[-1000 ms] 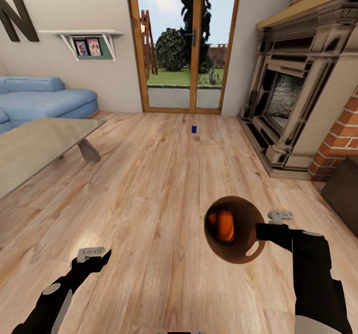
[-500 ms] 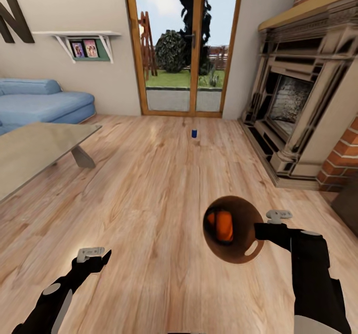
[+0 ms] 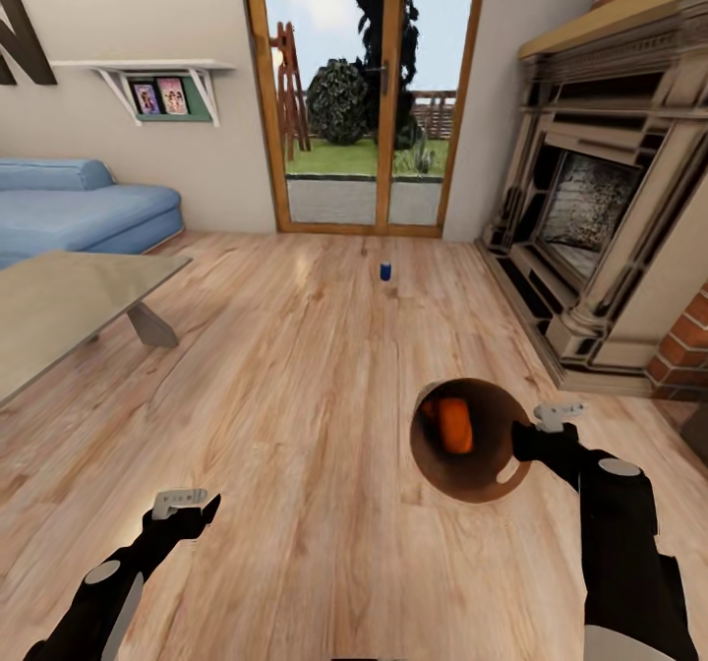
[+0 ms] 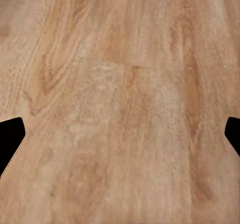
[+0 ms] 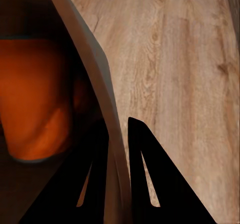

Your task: Put the three can of soda from the living room inside the tash can in the kitchen.

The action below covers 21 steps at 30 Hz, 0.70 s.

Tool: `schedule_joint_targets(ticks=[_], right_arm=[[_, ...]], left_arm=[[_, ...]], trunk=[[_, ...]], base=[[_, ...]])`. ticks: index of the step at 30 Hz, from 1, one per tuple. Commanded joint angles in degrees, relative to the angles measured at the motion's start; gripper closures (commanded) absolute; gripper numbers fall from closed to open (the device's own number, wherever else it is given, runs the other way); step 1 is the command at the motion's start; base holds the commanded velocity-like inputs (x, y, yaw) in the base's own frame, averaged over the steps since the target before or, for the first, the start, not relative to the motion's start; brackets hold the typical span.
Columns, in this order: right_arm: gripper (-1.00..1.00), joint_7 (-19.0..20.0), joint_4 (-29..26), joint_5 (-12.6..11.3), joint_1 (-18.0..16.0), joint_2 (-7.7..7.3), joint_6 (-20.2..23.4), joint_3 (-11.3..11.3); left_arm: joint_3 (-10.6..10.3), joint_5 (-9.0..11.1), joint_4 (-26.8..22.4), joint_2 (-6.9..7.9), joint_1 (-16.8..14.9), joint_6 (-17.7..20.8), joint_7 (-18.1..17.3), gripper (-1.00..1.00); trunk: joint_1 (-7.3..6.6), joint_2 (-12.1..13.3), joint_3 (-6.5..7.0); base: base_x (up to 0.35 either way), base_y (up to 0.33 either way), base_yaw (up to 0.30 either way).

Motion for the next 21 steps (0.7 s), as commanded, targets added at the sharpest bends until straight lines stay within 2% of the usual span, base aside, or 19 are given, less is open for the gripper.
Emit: schedule_joint_targets(ticks=[1, 5, 8, 10, 13, 21], right_arm=[[1.00, -0.11, 0.01, -1.41, 0.06, 0.02, -0.35, -0.03], [1.00, -1.72, 0.08, -2.96, 0.21, -0.19, -2.84, -0.96], [1.00, -2.31, 0.26, -5.85, 0.28, -0.52, -6.19, -4.43], [1.00, -2.41, 0.39, -6.39, 0.28, -0.52, -8.57, -5.19], [1.00, -2.50, 0.79, -7.24, 0.29, -0.52, -12.90, -7.59], [1.00, -2.27, 1.37, -7.60, 0.29, -0.42, -14.66, -8.70]], left_arm=[[0.00, -0.01, 0.01, 0.00, -0.01, -0.11, 0.00, -1.00], [0.00, -0.10, 0.01, -0.03, -0.01, -0.67, 0.00, -1.00], [0.00, -0.13, 0.03, -0.06, -0.01, -0.97, 0.00, -1.00], [0.00, -0.13, 0.03, -0.07, -0.01, -1.00, 0.00, -1.00], [0.00, -0.15, 0.05, -0.08, -0.01, -1.05, 0.00, -1.00], [-0.01, -0.14, 0.04, -0.24, -0.01, -1.06, 0.00, -1.00]], trunk=[[0.00, 0.00, 0.00], [0.00, 0.00, 0.00], [0.00, 0.00, 0.00], [0.00, 0.00, 0.00], [0.00, 0.00, 0.00], [0.00, 0.00, 0.00]], base=[[0.322, 0.000, 0.000], [0.322, 0.000, 0.000], [0.322, 0.000, 0.000], [0.322, 0.000, 0.000], [0.322, 0.000, 0.000], [0.322, 0.000, 0.000]])
